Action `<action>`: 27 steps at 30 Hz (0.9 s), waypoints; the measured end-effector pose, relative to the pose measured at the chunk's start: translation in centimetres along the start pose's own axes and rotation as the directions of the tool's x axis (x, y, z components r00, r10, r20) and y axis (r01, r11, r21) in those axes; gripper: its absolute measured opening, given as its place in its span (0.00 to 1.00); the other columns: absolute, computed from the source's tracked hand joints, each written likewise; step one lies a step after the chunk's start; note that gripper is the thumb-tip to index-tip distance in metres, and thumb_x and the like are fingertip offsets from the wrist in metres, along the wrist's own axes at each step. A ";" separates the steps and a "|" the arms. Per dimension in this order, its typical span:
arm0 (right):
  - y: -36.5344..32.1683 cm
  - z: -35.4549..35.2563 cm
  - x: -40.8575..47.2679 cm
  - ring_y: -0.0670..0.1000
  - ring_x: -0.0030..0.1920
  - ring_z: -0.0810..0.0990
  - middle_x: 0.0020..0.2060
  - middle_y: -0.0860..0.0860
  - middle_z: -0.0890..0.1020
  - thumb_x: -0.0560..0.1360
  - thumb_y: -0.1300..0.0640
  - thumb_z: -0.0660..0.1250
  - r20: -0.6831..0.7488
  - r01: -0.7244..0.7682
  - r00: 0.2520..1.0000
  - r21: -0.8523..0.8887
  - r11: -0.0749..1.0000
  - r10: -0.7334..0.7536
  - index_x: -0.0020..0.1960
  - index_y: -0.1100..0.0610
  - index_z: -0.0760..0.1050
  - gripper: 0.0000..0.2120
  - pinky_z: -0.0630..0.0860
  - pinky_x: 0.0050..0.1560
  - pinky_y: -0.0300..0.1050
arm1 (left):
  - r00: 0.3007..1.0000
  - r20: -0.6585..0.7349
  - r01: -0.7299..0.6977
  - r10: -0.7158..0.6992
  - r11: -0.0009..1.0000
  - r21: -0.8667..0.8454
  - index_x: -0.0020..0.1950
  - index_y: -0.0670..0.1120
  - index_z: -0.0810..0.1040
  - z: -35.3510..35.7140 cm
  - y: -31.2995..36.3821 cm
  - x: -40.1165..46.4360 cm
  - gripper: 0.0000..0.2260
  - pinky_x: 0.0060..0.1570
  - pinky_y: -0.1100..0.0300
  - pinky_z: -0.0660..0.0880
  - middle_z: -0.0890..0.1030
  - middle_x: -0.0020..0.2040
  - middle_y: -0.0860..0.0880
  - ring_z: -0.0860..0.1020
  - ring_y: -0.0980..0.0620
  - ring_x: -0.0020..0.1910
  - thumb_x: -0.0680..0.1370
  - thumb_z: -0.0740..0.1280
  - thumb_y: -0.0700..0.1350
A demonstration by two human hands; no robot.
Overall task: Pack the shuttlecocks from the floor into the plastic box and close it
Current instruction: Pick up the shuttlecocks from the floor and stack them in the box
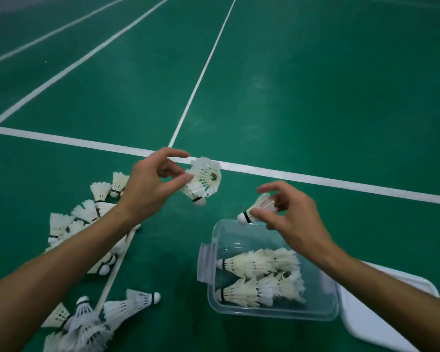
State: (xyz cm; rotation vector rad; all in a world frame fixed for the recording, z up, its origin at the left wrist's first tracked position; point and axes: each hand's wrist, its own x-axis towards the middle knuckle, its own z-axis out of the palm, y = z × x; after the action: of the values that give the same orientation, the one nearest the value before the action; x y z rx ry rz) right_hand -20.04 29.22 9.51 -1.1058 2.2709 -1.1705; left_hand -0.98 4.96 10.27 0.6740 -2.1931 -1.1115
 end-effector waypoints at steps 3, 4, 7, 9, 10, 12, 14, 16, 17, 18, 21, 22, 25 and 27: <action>2.7 1.1 -4.4 0.41 0.45 0.84 0.42 0.43 0.85 0.72 0.47 0.80 -0.074 -0.110 0.991 -0.012 0.994 0.108 0.58 0.42 0.81 0.17 0.84 0.47 0.45 | 0.999 -0.041 0.021 -0.025 0.996 -0.090 0.62 0.48 0.81 1.3 0.5 -0.6 0.16 0.52 0.51 0.83 0.87 0.43 0.49 0.86 0.49 0.44 0.76 0.78 0.42; 3.5 2.2 -5.3 0.39 0.44 0.84 0.41 0.42 0.85 0.73 0.49 0.80 -0.079 -0.132 0.988 -0.012 0.991 0.131 0.59 0.43 0.81 0.17 0.84 0.47 0.43 | 0.998 -0.050 0.022 -0.027 0.995 -0.101 0.62 0.48 0.81 1.7 0.5 -0.8 0.16 0.51 0.51 0.83 0.87 0.43 0.49 0.86 0.49 0.43 0.76 0.78 0.41; 5.8 5.9 -6.0 0.39 0.41 0.84 0.37 0.42 0.85 0.75 0.52 0.78 -0.069 -0.193 0.979 -0.050 0.980 0.189 0.59 0.42 0.78 0.16 0.84 0.44 0.48 | 0.999 -0.047 0.011 -0.015 0.995 -0.101 0.63 0.47 0.81 2.6 0.3 -1.1 0.17 0.49 0.54 0.83 0.87 0.43 0.48 0.86 0.50 0.42 0.76 0.78 0.40; 7.0 7.8 -5.5 0.41 0.40 0.84 0.38 0.43 0.84 0.75 0.54 0.76 -0.041 -0.228 0.973 -0.047 0.973 0.226 0.55 0.42 0.74 0.15 0.84 0.43 0.53 | 1.000 -0.023 0.011 -0.013 0.996 -0.094 0.63 0.47 0.81 2.9 0.0 -1.4 0.17 0.50 0.55 0.83 0.87 0.44 0.48 0.86 0.50 0.43 0.76 0.78 0.40; 7.4 8.5 -5.1 0.43 0.41 0.83 0.39 0.44 0.83 0.76 0.55 0.76 -0.026 -0.240 0.971 -0.043 0.970 0.239 0.53 0.43 0.72 0.15 0.84 0.43 0.54 | 1.000 -0.015 0.009 -0.010 0.996 -0.086 0.63 0.47 0.81 3.0 -0.1 -1.6 0.17 0.50 0.55 0.83 0.87 0.44 0.48 0.86 0.50 0.43 0.76 0.78 0.40; 8.1 9.8 -4.4 0.45 0.41 0.82 0.40 0.46 0.82 0.76 0.59 0.76 0.006 -0.258 0.966 -0.056 0.965 0.258 0.50 0.46 0.70 0.15 0.83 0.43 0.55 | 1.000 -0.003 0.002 -0.003 0.998 -0.058 0.63 0.47 0.81 3.2 -0.3 -1.9 0.18 0.51 0.53 0.83 0.87 0.44 0.49 0.86 0.51 0.44 0.75 0.78 0.41; 8.6 10.9 -3.8 0.47 0.40 0.82 0.40 0.46 0.81 0.75 0.61 0.76 0.023 -0.258 0.965 -0.080 0.963 0.261 0.48 0.47 0.69 0.16 0.84 0.40 0.54 | 1.000 0.005 -0.008 0.008 0.999 -0.032 0.63 0.47 0.81 3.4 -0.4 -2.2 0.18 0.53 0.52 0.82 0.87 0.44 0.50 0.86 0.52 0.45 0.75 0.79 0.41; 9.2 11.7 -3.3 0.46 0.38 0.81 0.38 0.46 0.80 0.75 0.61 0.76 0.031 -0.236 0.970 -0.136 0.962 0.242 0.45 0.48 0.69 0.16 0.83 0.37 0.49 | 1.000 0.005 -0.027 0.027 1.000 -0.007 0.63 0.47 0.81 3.5 -0.5 -2.6 0.18 0.54 0.55 0.81 0.87 0.44 0.51 0.86 0.53 0.45 0.75 0.79 0.42; 9.3 12.0 -3.1 0.45 0.38 0.80 0.37 0.46 0.80 0.76 0.61 0.75 0.040 -0.224 0.972 -0.156 0.962 0.233 0.44 0.48 0.69 0.16 0.80 0.35 0.45 | 0.999 0.008 -0.039 0.039 0.999 0.007 0.62 0.47 0.81 3.5 -0.5 -2.7 0.18 0.54 0.58 0.81 0.87 0.44 0.52 0.86 0.53 0.45 0.74 0.79 0.43; 9.3 12.1 -2.9 0.44 0.37 0.79 0.36 0.45 0.80 0.77 0.61 0.75 0.047 -0.209 0.974 -0.172 0.963 0.220 0.43 0.48 0.68 0.16 0.76 0.33 0.40 | 0.999 0.015 -0.051 0.051 0.998 0.022 0.62 0.47 0.81 3.5 -0.4 -2.9 0.18 0.53 0.60 0.81 0.87 0.44 0.53 0.86 0.53 0.46 0.74 0.79 0.43; 9.1 12.5 -2.3 0.43 0.35 0.77 0.34 0.45 0.78 0.79 0.62 0.72 0.057 -0.181 0.979 -0.183 0.966 0.194 0.40 0.47 0.67 0.18 0.70 0.32 0.37 | 0.996 0.048 -0.075 0.071 0.994 0.078 0.62 0.48 0.82 3.6 -0.4 -3.5 0.18 0.51 0.61 0.81 0.86 0.44 0.55 0.86 0.53 0.45 0.74 0.80 0.45; 9.0 12.6 -2.2 0.43 0.35 0.77 0.34 0.45 0.78 0.79 0.62 0.72 0.053 -0.182 0.979 -0.185 0.966 0.194 0.39 0.47 0.67 0.18 0.72 0.32 0.39 | 0.996 0.060 -0.077 0.072 0.992 0.095 0.62 0.49 0.82 3.6 -0.5 -3.7 0.17 0.50 0.61 0.81 0.86 0.44 0.55 0.85 0.54 0.44 0.74 0.80 0.45; 8.9 12.3 -2.5 0.44 0.37 0.80 0.34 0.46 0.80 0.77 0.61 0.74 0.049 -0.187 0.979 -0.157 0.970 0.197 0.39 0.47 0.69 0.17 0.82 0.39 0.49 | 0.992 0.102 -0.090 0.075 0.985 0.147 0.61 0.51 0.82 3.7 -0.5 -4.1 0.17 0.49 0.59 0.81 0.86 0.43 0.57 0.85 0.55 0.43 0.74 0.79 0.46; 8.7 11.4 -3.0 0.43 0.42 0.83 0.39 0.45 0.83 0.76 0.56 0.77 0.057 -0.194 0.978 -0.110 0.975 0.202 0.42 0.47 0.71 0.14 0.84 0.44 0.49 | 0.988 0.136 -0.095 0.072 0.980 0.172 0.62 0.52 0.81 3.6 -0.5 -4.3 0.17 0.48 0.56 0.81 0.86 0.43 0.58 0.85 0.54 0.42 0.74 0.79 0.47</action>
State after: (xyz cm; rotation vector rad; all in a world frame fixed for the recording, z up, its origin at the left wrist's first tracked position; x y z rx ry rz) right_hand -15.39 28.58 -4.37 -0.9146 2.3493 -0.9323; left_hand -0.39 9.50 6.97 0.5925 -2.4302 -0.9471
